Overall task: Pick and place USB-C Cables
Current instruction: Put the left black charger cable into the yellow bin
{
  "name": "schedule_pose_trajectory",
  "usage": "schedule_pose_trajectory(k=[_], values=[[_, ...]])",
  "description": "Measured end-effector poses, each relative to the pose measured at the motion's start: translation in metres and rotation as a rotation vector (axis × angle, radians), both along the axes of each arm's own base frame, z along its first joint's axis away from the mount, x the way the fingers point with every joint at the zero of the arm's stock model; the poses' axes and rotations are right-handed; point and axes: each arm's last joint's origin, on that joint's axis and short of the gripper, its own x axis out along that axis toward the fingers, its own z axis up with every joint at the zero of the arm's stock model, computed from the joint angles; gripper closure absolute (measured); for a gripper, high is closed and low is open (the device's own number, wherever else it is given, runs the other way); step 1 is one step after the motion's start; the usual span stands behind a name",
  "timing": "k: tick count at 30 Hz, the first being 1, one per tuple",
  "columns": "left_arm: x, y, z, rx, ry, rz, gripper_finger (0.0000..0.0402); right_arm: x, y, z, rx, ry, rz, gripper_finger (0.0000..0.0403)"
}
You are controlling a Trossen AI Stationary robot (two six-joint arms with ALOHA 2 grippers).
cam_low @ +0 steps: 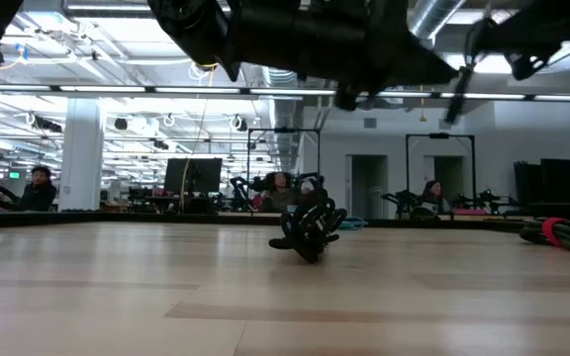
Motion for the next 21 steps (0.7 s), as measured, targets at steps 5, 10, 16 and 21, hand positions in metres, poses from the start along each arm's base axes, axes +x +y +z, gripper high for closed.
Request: schedule_pose_trajectory(k=[5, 10, 16, 21], values=[[-0.002, 0.003, -0.008, 0.026, 0.085, 0.073, 0.0269, -0.011, -0.007, 0.017, 0.066, 0.187, -0.089, 0.0395], [-0.003, 0.003, -0.013, 0.041, 0.136, 0.069, 0.0226, -0.022, -0.008, 0.031, 0.151, 0.374, -0.123, 0.0398], [-0.005, 0.003, -0.017, 0.046, 0.176, 0.068, 0.0205, -0.033, 0.004, 0.034, 0.262, 0.663, -0.057, 0.04], [-0.006, 0.003, -0.02, 0.02, 0.203, 0.071, 0.0204, -0.042, 0.024, 0.033, 0.346, 0.846, 0.072, 0.0393]])
